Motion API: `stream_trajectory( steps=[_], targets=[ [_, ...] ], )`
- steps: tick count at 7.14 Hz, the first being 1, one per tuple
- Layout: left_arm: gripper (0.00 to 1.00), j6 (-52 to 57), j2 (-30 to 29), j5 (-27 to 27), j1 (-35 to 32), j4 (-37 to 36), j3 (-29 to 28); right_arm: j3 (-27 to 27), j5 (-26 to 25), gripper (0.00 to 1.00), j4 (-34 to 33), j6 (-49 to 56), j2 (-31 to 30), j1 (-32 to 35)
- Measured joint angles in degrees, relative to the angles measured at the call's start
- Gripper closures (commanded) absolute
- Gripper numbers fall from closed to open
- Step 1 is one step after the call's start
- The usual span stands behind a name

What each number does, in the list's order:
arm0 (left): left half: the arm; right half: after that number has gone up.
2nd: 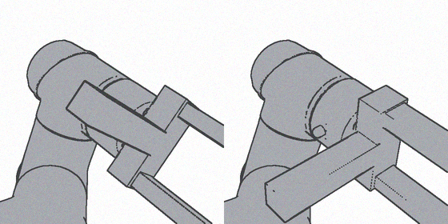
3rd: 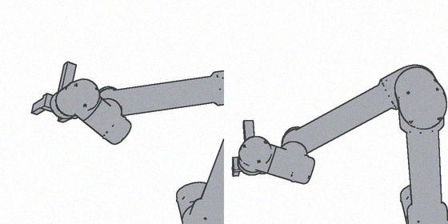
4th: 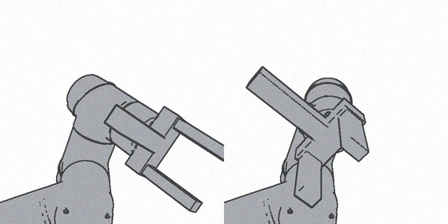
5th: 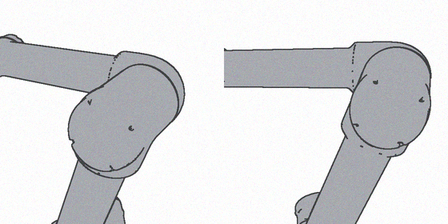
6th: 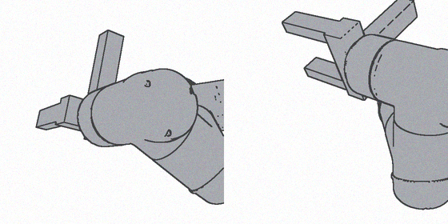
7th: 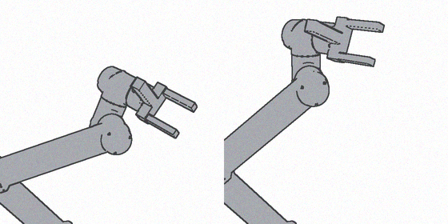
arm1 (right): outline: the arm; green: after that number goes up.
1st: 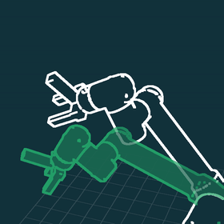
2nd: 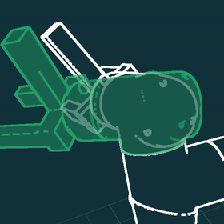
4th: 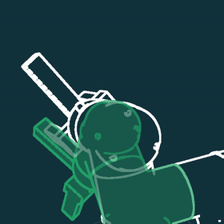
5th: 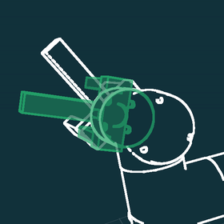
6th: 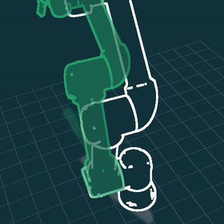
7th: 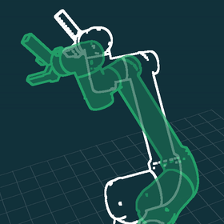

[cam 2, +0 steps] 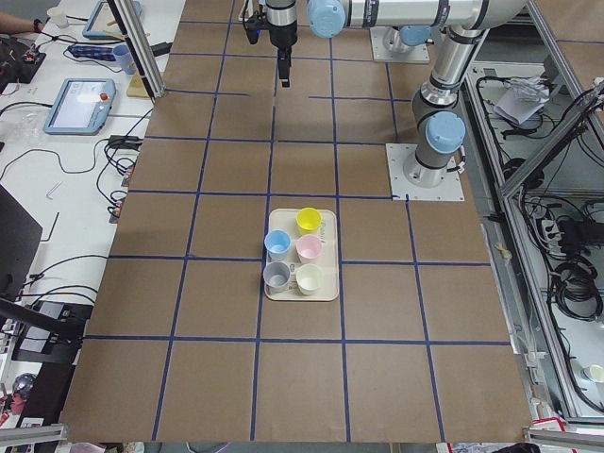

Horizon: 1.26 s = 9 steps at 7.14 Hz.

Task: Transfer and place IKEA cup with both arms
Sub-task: 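Move the right gripper toward the light blue cup on the wire rack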

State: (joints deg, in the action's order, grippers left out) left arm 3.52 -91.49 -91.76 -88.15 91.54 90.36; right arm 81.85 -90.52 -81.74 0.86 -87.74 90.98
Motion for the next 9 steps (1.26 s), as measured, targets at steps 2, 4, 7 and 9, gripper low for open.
stream_trajectory(
  steps=[2, 4, 7, 9],
  targets=[
    [0.00, 0.00, 0.00, 0.06, 0.00, 0.04, 0.00, -0.05, -0.01, 0.00, -0.02, 0.01, 0.02, -0.07],
    [0.00, -0.02, 0.00, 0.31, 0.02, 0.04, -0.01, -0.12, -0.03, 0.00, -0.12, 0.04, 0.03, -0.20],
    [0.00, -0.07, 0.00, 1.38, 0.16, -0.01, -0.10, -0.27, -0.08, 0.00, -2.13, 2.58, 0.10, -4.61],
    [0.00, -0.01, 0.04, 1.47, 0.17, -0.04, -0.11, 0.28, -0.12, 0.00, -4.53, 7.51, 0.61, -12.21]
  ],
)
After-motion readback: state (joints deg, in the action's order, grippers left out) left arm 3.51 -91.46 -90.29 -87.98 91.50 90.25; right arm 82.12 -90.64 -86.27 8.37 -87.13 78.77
